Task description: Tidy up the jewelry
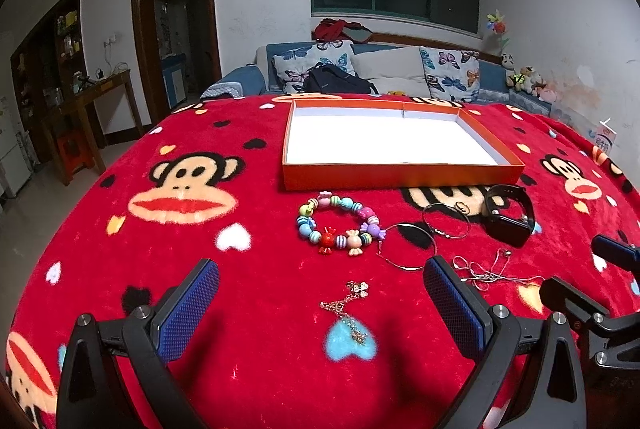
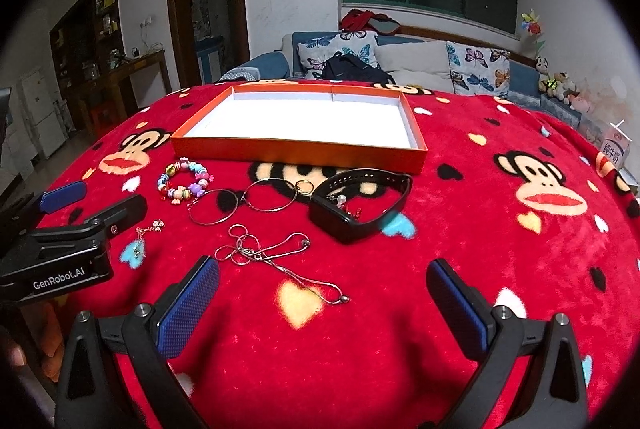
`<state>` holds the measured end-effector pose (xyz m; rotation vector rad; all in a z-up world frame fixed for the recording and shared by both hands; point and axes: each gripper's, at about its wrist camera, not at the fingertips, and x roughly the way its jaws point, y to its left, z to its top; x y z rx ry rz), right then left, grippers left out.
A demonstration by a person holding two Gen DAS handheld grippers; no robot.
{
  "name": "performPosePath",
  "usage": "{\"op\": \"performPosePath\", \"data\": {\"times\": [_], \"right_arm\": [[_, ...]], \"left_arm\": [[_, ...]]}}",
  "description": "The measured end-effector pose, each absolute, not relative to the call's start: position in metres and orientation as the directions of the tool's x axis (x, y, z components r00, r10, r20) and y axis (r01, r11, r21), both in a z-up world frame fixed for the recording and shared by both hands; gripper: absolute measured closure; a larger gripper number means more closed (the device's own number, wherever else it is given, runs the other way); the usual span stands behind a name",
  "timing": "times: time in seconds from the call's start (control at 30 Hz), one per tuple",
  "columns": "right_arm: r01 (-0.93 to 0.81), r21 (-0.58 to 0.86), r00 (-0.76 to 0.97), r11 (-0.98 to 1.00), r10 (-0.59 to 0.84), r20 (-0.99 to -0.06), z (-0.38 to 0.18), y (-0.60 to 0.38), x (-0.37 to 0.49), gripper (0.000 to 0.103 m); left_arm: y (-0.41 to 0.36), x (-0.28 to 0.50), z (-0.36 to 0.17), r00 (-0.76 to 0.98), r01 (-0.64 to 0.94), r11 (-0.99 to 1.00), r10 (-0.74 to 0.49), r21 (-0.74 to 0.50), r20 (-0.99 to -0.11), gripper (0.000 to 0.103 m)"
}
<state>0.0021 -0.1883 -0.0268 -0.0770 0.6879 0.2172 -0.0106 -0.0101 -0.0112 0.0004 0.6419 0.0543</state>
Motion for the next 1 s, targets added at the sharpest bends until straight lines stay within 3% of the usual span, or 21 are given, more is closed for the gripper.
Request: {"op": "performPosePath", "data": {"times": [0.3,0.77,0.9,1.0], "right_arm": [[-0.251,0.044,0.71,0.967,0.215,-0.671,-0.031,-0.19,0.007,0.001],[-0.283,0.104,0.629,0.953,0.267,-0.731,-0.041,-0.192,0.019,0.025],[-0.287,0.11,0.614,0.952,0.271,-0.741,-0.043,-0.193,0.021,0.027],[-0.29,0.111,0.607,0.951,0.272,-0.746,-0.044,-0.193,0.024,0.028]], "left_arm": [[-0.004,-0.004,-0.014,0.776,-0.009,0.999,-0.023,-0.047,-0.63,0.0],[0.003,0.016,-0.03,0.688,0.09,0.981,-0.188,-0.174,-0.701,0.047],[-0.001,0.018,-0.032,0.673,0.123,0.975,-0.219,-0.186,-0.706,0.051],[-0.002,0.021,-0.033,0.66,0.141,0.972,-0.234,-0.188,-0.714,0.062]]}}
